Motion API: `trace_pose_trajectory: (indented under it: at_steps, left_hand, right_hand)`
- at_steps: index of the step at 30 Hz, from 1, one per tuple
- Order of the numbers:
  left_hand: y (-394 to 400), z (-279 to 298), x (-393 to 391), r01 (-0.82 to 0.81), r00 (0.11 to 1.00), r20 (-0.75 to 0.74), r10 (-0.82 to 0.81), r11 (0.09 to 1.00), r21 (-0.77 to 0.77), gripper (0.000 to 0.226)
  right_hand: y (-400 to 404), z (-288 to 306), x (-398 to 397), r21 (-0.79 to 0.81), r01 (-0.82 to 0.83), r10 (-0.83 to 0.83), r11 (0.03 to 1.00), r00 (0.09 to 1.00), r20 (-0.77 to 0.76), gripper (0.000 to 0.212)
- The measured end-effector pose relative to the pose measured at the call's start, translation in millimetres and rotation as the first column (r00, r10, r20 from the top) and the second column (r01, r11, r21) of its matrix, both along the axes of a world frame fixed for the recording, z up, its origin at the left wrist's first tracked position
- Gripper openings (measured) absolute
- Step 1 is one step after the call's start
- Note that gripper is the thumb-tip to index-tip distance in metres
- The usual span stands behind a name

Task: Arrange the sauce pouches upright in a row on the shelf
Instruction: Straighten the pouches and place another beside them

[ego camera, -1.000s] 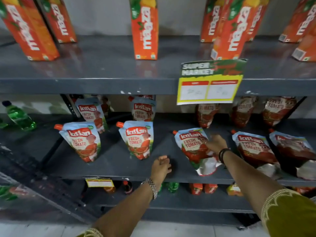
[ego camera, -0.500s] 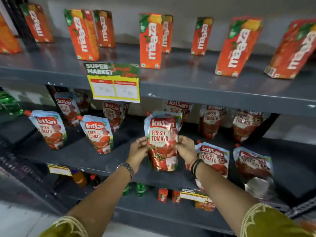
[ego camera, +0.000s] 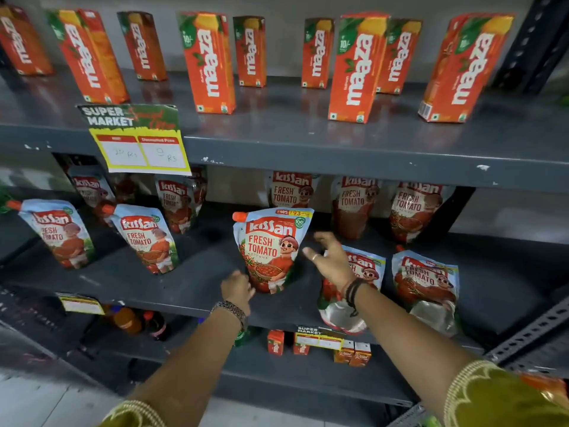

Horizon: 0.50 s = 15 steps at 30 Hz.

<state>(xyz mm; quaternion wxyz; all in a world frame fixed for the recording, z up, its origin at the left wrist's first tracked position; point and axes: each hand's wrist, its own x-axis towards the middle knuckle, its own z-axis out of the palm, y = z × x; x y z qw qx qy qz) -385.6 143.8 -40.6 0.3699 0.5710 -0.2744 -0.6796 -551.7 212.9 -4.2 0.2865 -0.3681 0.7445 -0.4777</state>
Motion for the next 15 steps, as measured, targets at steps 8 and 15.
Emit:
trace_pose_trajectory:
  at_steps: [8,15]
  left_hand:
    - [56,-2,-65,0.47,0.88,-0.137,-0.455,0.876,0.105,0.034]
    - [41,-18,-114,0.581,0.809,0.097,-0.579,0.814,0.014,0.035]
  right_hand:
    - [44,-43,-62,0.337,0.459,-0.519,0.822,0.847,0.112,0.065]
    - [58,-49,-72,0.228,0.53,-0.565,0.817,0.656,0.5,0.041]
